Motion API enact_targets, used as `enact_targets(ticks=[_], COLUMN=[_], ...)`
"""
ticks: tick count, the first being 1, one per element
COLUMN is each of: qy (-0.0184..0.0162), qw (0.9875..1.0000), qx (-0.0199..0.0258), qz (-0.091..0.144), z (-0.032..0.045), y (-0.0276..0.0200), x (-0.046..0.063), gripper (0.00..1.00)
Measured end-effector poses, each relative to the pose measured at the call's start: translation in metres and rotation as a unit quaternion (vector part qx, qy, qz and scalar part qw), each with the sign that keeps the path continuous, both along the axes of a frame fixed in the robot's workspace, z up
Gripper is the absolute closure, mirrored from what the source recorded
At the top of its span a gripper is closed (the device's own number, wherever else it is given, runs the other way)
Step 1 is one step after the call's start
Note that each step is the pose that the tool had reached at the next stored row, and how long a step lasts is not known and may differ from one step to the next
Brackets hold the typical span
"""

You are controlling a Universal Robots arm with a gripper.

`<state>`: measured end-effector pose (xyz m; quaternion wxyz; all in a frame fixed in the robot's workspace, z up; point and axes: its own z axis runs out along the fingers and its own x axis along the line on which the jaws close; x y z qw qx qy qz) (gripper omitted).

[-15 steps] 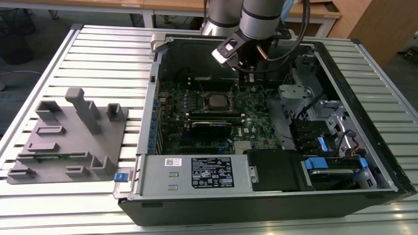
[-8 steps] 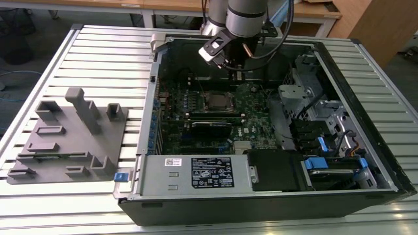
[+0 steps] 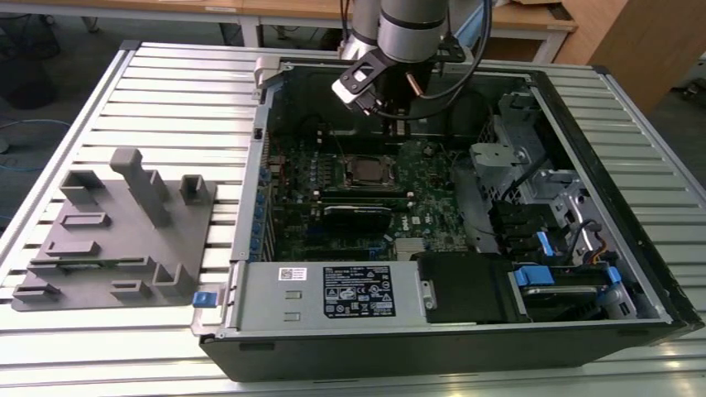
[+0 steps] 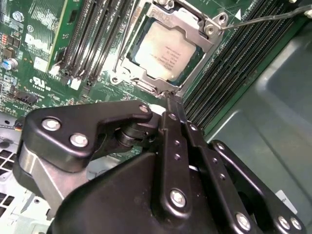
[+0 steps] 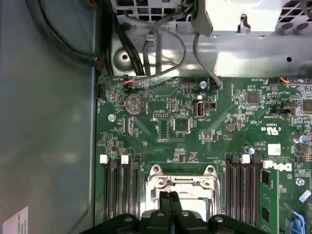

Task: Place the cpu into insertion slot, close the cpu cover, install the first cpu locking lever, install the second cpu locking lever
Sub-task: 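Close the cpu cover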

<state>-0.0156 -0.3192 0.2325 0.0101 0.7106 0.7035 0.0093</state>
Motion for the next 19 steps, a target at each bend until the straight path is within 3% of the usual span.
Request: enact_targets(ticks=[4,12,19], qy=[0.0101,0.0108,0.0108], qw=[0.9999,0.9999,0.9999], qx=[0.0017,0.002,0.002], qz=[0.0,0.001,0.002], z=[-0.0007,-0.0011,-0.0036], y=[-0.0001,-0.0006,-0.0054], x=[0.0,-0.007,-0.018], gripper=[0.89,0.89,0.89])
